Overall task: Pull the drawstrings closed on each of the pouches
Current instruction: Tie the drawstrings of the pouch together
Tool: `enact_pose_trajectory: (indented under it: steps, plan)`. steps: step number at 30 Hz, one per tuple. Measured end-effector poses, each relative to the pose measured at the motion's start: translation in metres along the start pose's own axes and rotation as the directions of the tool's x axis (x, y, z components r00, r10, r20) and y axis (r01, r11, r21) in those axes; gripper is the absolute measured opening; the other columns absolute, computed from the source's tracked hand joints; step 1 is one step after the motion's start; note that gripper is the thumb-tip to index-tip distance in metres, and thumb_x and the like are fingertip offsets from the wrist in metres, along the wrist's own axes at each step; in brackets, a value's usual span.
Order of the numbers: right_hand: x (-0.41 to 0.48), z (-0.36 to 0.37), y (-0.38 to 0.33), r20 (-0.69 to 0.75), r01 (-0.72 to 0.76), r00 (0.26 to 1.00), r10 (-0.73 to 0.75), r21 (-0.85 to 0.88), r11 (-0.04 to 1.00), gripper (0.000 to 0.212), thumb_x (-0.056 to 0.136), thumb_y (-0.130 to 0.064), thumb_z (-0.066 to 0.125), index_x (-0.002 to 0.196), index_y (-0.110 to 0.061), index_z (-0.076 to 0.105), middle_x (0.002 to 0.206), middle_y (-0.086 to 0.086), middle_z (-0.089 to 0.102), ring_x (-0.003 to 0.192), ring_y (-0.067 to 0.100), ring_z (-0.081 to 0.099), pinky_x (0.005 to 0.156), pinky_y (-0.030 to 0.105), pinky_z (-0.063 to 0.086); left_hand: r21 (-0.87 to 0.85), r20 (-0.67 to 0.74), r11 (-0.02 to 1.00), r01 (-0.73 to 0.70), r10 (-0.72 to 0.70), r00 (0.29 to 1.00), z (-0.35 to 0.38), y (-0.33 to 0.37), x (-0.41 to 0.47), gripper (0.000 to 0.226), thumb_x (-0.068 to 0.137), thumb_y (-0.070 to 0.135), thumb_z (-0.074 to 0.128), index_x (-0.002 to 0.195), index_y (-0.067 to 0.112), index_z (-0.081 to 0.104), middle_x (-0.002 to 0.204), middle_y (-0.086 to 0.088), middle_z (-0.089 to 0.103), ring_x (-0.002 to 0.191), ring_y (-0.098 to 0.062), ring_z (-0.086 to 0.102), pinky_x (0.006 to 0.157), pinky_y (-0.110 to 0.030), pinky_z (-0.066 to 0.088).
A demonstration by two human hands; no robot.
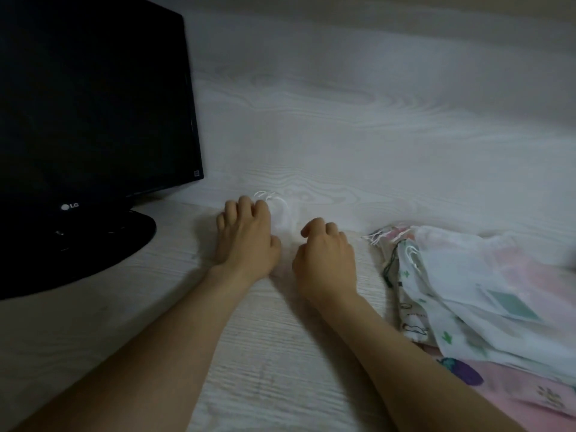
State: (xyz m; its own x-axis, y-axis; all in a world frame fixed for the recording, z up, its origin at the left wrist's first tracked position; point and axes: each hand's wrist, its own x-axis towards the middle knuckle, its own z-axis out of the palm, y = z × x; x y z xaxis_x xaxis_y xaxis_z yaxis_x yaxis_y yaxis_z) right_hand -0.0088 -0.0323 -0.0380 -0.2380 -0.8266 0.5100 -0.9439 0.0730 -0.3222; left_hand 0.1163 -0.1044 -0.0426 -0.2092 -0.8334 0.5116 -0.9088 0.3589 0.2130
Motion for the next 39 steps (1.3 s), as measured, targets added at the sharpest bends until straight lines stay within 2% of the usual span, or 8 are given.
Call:
enact_pose_trajectory:
  steps: [4, 8, 12, 17, 22, 31, 35, 39]
  plan:
    - [0.01, -0.046, 0.007, -0.182, 0.039, 0.983, -0.005, 0.185, 0.982, 0.029, 0.083, -0.012, 0.049, 0.111, -0.012, 0.06, 0.106, 0.012, 0.061, 0.092, 0.034, 0.059, 0.077, 0.044, 0.047, -0.149, -0.134, 0.96, -0.236, 0.217, 0.967, -0.003, 0.035, -0.012, 0.012, 0.082, 0.029, 0.054, 0.09, 0.02, 0.054, 0.103, -0.005, 0.056, 0.099, -0.03, 0.052, 0.082, -0.043, 0.043]
    - [0.014, -0.082, 0.023, -0.125, 0.005, 0.992, 0.019, 0.187, 0.982, 0.021, 0.083, -0.015, 0.051, 0.097, -0.018, 0.067, 0.09, 0.008, 0.07, 0.087, 0.031, 0.067, 0.08, 0.044, 0.056, -0.421, 0.086, 0.836, -0.353, 0.424, 0.901, 0.002, 0.076, -0.029, 0.009, 0.093, 0.026, 0.057, 0.087, 0.025, 0.05, 0.087, 0.008, 0.056, 0.087, -0.02, 0.064, 0.071, -0.027, 0.04]
    - [0.001, -0.097, 0.059, -0.009, -0.048, 0.999, 0.048, -0.088, 0.995, 0.024, 0.082, -0.009, 0.055, 0.1, -0.018, 0.069, 0.098, 0.008, 0.071, 0.096, 0.034, 0.065, 0.081, 0.04, 0.054, -0.554, 0.272, 0.748, -0.366, 0.578, 0.77, 0.019, 0.085, -0.037, 0.024, 0.091, 0.049, 0.057, 0.109, 0.034, 0.061, 0.1, 0.015, 0.062, 0.098, -0.015, 0.063, 0.085, -0.023, 0.048]
    - [-0.022, -0.095, 0.106, 0.035, -0.239, 0.961, 0.273, -0.385, 0.891, 0.03, 0.089, -0.014, 0.057, 0.119, -0.011, 0.055, 0.124, 0.017, 0.052, 0.115, 0.041, 0.05, 0.086, 0.042, 0.041, -0.567, 0.296, 0.768, -0.298, 0.528, 0.796, 0.02, 0.089, -0.036, 0.043, 0.096, 0.047, 0.067, 0.136, 0.031, 0.067, 0.136, 0.012, 0.069, 0.126, -0.01, 0.061, 0.108, -0.03, 0.048]
    - [-0.032, -0.085, 0.117, 0.134, -0.373, 0.899, 0.418, -0.271, 0.888, 0.054, 0.09, -0.012, 0.059, 0.138, -0.01, 0.035, 0.13, 0.024, 0.051, 0.12, 0.046, 0.053, 0.096, 0.049, 0.047, -0.576, 0.302, 0.771, -0.271, 0.508, 0.807, 0.022, 0.087, -0.035, 0.038, 0.099, 0.048, 0.065, 0.134, 0.034, 0.068, 0.133, 0.016, 0.069, 0.123, -0.005, 0.062, 0.109, -0.031, 0.048]
    - [-0.041, -0.104, 0.105, 0.044, -0.277, 0.951, 0.308, -0.332, 0.902, 0.025, 0.09, 0.003, 0.057, 0.097, -0.012, 0.038, 0.109, 0.013, 0.06, 0.084, 0.029, 0.047, 0.07, 0.038, 0.037, -0.624, 0.29, 0.741, -0.247, 0.513, 0.808, 0.021, 0.084, -0.038, 0.036, 0.102, 0.042, 0.066, 0.136, 0.032, 0.068, 0.142, 0.015, 0.064, 0.133, -0.001, 0.055, 0.115, -0.027, 0.043]
    - [-0.038, -0.105, 0.098, -0.067, -0.182, 0.983, 0.169, -0.329, 0.927, 0.035, 0.087, 0.004, 0.052, 0.117, -0.013, 0.045, 0.091, 0.01, 0.053, 0.077, 0.034, 0.048, 0.064, 0.038, 0.037, -0.667, 0.235, 0.718, -0.201, 0.458, 0.857, 0.021, 0.081, -0.035, 0.032, 0.097, 0.031, 0.072, 0.129, 0.027, 0.073, 0.128, 0.012, 0.071, 0.12, -0.001, 0.063, 0.11, -0.033, 0.051]
    - [-0.035, -0.094, 0.09, -0.092, -0.018, 0.996, -0.001, -0.212, 0.977, 0.07, 0.081, 0.01, 0.049, 0.144, -0.02, 0.046, 0.101, 0.005, 0.062, 0.09, 0.035, 0.064, 0.06, 0.037, 0.042, -0.741, 0.221, 0.671, -0.031, 0.287, 0.932, 0.022, 0.076, -0.034, 0.069, 0.094, 0.022, 0.075, 0.153, 0.025, 0.041, 0.142, 0.008, 0.054, 0.116, -0.007, 0.064, 0.106, -0.033, 0.054]
